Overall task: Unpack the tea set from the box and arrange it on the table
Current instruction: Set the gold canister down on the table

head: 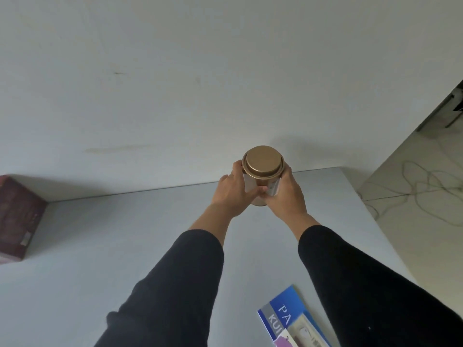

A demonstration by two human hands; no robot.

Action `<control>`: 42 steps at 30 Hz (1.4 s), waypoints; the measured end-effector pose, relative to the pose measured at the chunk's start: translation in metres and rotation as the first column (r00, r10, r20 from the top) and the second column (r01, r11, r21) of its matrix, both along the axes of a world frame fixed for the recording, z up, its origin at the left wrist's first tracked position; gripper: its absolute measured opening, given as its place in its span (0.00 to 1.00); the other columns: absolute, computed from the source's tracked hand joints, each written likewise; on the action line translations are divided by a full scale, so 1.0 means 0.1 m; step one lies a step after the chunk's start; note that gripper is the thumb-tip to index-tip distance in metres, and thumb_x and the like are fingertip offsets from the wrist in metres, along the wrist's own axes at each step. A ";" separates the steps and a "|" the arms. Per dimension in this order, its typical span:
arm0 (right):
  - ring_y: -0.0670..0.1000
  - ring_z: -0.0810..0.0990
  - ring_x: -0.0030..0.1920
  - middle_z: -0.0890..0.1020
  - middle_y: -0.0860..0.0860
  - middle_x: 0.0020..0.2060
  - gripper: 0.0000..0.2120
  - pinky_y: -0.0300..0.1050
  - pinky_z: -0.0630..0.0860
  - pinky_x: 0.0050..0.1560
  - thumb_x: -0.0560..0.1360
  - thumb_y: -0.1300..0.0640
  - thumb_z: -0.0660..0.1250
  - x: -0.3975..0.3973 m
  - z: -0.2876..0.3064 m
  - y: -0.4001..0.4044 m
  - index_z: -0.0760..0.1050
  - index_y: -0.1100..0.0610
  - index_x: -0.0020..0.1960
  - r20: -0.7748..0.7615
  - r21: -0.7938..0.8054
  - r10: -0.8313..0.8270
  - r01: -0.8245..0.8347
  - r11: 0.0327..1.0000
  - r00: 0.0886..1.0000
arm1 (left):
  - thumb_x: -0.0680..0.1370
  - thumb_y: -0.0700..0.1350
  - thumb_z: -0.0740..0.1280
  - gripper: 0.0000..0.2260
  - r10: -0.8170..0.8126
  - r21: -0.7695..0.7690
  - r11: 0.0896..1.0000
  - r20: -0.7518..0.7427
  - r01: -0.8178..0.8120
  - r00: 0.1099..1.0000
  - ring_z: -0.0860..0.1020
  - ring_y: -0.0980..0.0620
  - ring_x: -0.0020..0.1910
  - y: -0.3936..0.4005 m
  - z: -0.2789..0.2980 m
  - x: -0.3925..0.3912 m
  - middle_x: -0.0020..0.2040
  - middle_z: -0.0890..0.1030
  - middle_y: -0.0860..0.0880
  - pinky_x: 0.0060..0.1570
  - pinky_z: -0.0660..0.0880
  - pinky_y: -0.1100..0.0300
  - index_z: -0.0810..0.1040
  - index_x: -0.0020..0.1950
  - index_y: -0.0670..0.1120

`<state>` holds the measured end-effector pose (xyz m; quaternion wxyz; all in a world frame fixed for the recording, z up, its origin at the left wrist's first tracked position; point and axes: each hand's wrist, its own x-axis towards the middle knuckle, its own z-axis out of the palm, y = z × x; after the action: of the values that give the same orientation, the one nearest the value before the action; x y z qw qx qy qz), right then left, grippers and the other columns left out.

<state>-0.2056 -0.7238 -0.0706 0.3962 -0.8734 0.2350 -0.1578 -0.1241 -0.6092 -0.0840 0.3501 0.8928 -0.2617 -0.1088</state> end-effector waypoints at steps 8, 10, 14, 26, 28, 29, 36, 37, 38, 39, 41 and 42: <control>0.51 0.74 0.62 0.75 0.49 0.62 0.37 0.37 0.68 0.52 0.67 0.57 0.76 0.18 -0.27 -0.34 0.61 0.54 0.70 0.018 0.080 0.007 -0.008 0.997 1.000 | 0.72 0.63 0.67 0.35 0.015 0.061 0.998 -0.017 -0.014 1.000 0.73 0.42 0.58 -0.33 -0.23 0.13 0.60 0.76 0.45 0.53 0.73 0.50 0.57 0.69 0.48; 0.51 0.74 0.61 0.75 0.50 0.62 0.37 0.36 0.67 0.51 0.67 0.57 0.76 0.21 -0.31 -0.38 0.62 0.54 0.70 0.009 0.091 0.009 -0.010 0.996 1.000 | 0.72 0.63 0.67 0.35 0.021 0.063 0.998 -0.016 -0.020 1.000 0.73 0.42 0.59 -0.36 -0.27 0.16 0.61 0.76 0.46 0.54 0.73 0.51 0.57 0.69 0.48; 0.52 0.74 0.62 0.75 0.51 0.62 0.37 0.37 0.69 0.54 0.67 0.57 0.76 0.24 -0.36 -0.43 0.62 0.55 0.70 -0.005 0.098 0.023 -0.023 0.995 1.000 | 0.72 0.63 0.67 0.35 0.022 0.085 0.996 0.012 -0.023 1.000 0.73 0.42 0.59 -0.40 -0.31 0.16 0.63 0.75 0.45 0.56 0.71 0.52 0.57 0.70 0.47; 0.54 0.73 0.64 0.74 0.52 0.64 0.39 0.39 0.70 0.55 0.68 0.57 0.76 0.25 -0.39 -0.48 0.59 0.53 0.72 -0.046 0.110 0.042 -0.037 0.993 0.998 | 0.73 0.61 0.68 0.37 0.055 0.024 0.998 0.003 -0.055 0.998 0.72 0.43 0.66 -0.45 -0.37 0.11 0.68 0.72 0.48 0.64 0.70 0.50 0.54 0.73 0.50; 0.54 0.73 0.64 0.73 0.52 0.65 0.40 0.41 0.70 0.55 0.67 0.55 0.77 0.23 -0.40 -0.48 0.59 0.53 0.72 -0.088 0.096 0.045 -0.036 0.995 0.995 | 0.73 0.62 0.67 0.40 0.061 0.039 0.997 -0.004 -0.061 0.998 0.67 0.45 0.70 -0.45 -0.35 0.09 0.72 0.66 0.48 0.68 0.66 0.50 0.51 0.76 0.49; 0.55 0.73 0.65 0.72 0.53 0.66 0.41 0.43 0.70 0.57 0.66 0.53 0.77 0.21 -0.40 -0.47 0.58 0.54 0.72 -0.121 0.084 0.038 -0.028 0.996 0.992 | 0.73 0.63 0.66 0.41 0.072 0.056 0.996 -0.015 -0.071 0.997 0.63 0.46 0.72 -0.44 -0.34 0.07 0.75 0.62 0.48 0.70 0.63 0.49 0.49 0.77 0.48; 0.57 0.66 0.70 0.65 0.56 0.71 0.42 0.48 0.68 0.64 0.71 0.49 0.73 -0.06 -0.18 -0.25 0.53 0.59 0.75 -0.303 -0.027 -0.004 -0.004 1.000 0.953 | 0.75 0.66 0.58 0.43 0.097 0.144 0.985 -0.008 -0.095 0.995 0.49 0.48 0.78 -0.15 -0.17 -0.06 0.79 0.50 0.47 0.75 0.52 0.45 0.39 0.78 0.47; 0.57 0.67 0.69 0.66 0.56 0.71 0.40 0.48 0.69 0.64 0.71 0.49 0.73 -0.09 -0.14 -0.19 0.55 0.58 0.74 -0.308 -0.034 -0.012 0.001 0.999 0.951 | 0.76 0.66 0.57 0.42 0.097 0.148 0.984 0.006 -0.097 0.995 0.47 0.49 0.78 -0.08 -0.12 -0.08 0.79 0.49 0.47 0.75 0.50 0.45 0.38 0.78 0.48; 0.56 0.68 0.69 0.66 0.55 0.70 0.39 0.48 0.69 0.63 0.71 0.49 0.72 -0.12 -0.11 -0.12 0.56 0.57 0.73 -0.308 -0.043 -0.020 0.007 0.999 0.951 | 0.76 0.66 0.55 0.41 0.099 0.157 0.983 0.019 -0.101 0.995 0.44 0.51 0.78 -0.01 -0.08 -0.10 0.79 0.48 0.48 0.75 0.48 0.46 0.37 0.78 0.48; 0.56 0.68 0.68 0.67 0.55 0.70 0.38 0.49 0.70 0.63 0.71 0.48 0.72 -0.16 -0.07 -0.05 0.57 0.56 0.73 -0.305 -0.049 -0.027 0.012 0.999 0.952 | 0.77 0.66 0.54 0.40 0.101 0.168 0.980 0.034 -0.106 0.994 0.43 0.52 0.78 0.08 -0.03 -0.13 0.79 0.47 0.49 0.75 0.46 0.46 0.36 0.77 0.49; 0.56 0.67 0.70 0.66 0.54 0.71 0.39 0.51 0.69 0.65 0.71 0.46 0.71 -0.24 0.01 0.13 0.55 0.55 0.74 -0.308 -0.058 -0.030 0.013 0.998 0.951 | 0.78 0.65 0.52 0.39 0.098 0.183 0.977 0.057 -0.107 0.994 0.41 0.52 0.78 0.26 0.05 -0.20 0.79 0.45 0.50 0.74 0.44 0.46 0.34 0.77 0.49; 0.56 0.65 0.71 0.64 0.54 0.72 0.40 0.51 0.67 0.66 0.72 0.45 0.71 -0.28 0.06 0.23 0.53 0.55 0.75 -0.316 -0.065 -0.030 0.010 0.998 0.948 | 0.78 0.65 0.52 0.39 0.090 0.186 0.977 0.065 -0.100 0.994 0.40 0.52 0.77 0.37 0.10 -0.24 0.79 0.44 0.51 0.74 0.44 0.46 0.34 0.77 0.49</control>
<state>-0.2333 -0.7005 -0.0641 0.3241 -0.8971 0.2992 -0.0269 -0.1481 -0.5720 -0.0741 0.2612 0.9362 -0.2171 -0.0910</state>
